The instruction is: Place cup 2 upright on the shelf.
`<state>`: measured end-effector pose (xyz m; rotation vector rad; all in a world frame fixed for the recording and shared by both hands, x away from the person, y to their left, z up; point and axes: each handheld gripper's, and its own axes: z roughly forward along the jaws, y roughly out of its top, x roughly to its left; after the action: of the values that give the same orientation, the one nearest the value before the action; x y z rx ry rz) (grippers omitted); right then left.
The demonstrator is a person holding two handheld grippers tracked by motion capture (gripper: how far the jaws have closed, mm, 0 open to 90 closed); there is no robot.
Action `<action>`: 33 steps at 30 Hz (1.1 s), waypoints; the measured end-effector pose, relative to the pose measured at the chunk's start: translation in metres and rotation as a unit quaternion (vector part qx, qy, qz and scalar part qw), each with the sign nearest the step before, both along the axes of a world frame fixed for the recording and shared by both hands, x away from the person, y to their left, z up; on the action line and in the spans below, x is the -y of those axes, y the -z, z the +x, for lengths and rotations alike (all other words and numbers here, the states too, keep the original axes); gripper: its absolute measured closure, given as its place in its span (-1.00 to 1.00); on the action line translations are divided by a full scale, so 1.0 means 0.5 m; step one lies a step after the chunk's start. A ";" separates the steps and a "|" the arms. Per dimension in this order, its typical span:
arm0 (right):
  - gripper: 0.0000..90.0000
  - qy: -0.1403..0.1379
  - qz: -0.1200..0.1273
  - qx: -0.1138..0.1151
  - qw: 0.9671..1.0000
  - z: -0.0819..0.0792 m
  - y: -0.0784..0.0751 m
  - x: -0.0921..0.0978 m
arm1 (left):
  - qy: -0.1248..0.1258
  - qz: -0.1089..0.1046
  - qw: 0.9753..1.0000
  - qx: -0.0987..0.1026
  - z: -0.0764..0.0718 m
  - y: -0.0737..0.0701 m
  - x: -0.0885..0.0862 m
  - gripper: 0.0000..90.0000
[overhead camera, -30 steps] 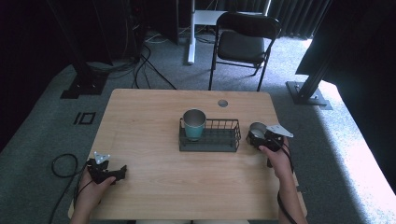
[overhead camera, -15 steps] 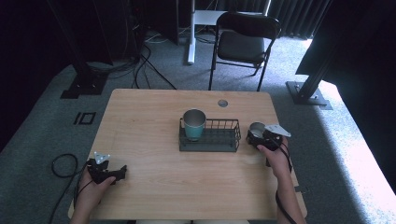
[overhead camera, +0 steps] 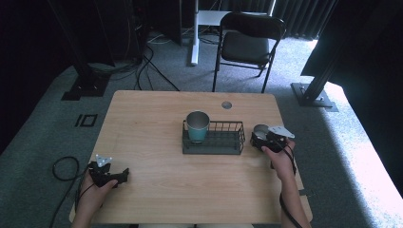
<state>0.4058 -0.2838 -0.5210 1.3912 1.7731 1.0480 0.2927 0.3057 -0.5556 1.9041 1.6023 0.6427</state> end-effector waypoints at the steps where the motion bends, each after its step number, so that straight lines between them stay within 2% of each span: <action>1: -0.71 -0.002 0.001 -0.001 1.000 0.000 -0.001 -0.001 | 0.000 0.000 1.000 0.000 0.000 0.000 0.000 -0.96; 7: -0.71 -0.003 0.008 0.000 1.000 0.000 -0.012 0.002 | 0.000 0.000 1.000 0.000 0.000 0.000 0.000 -0.96; 12: -0.71 -0.009 0.002 0.000 1.000 -0.002 -0.022 0.004 | 0.000 0.000 1.000 0.000 0.000 0.000 0.000 -0.96; 18: -0.71 -0.016 0.000 -0.003 1.000 -0.005 -0.045 0.008 | 0.000 0.000 1.000 0.000 0.000 0.000 0.000 -0.96; 33: -0.71 -0.033 -0.004 0.009 0.999 -0.011 -0.096 0.014 | 0.000 0.000 1.000 0.000 0.000 0.000 0.000 -0.96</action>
<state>0.4005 -0.2908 -0.4728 1.3227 1.8181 1.0846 0.2927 0.3057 -0.5556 1.9047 1.6019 0.6428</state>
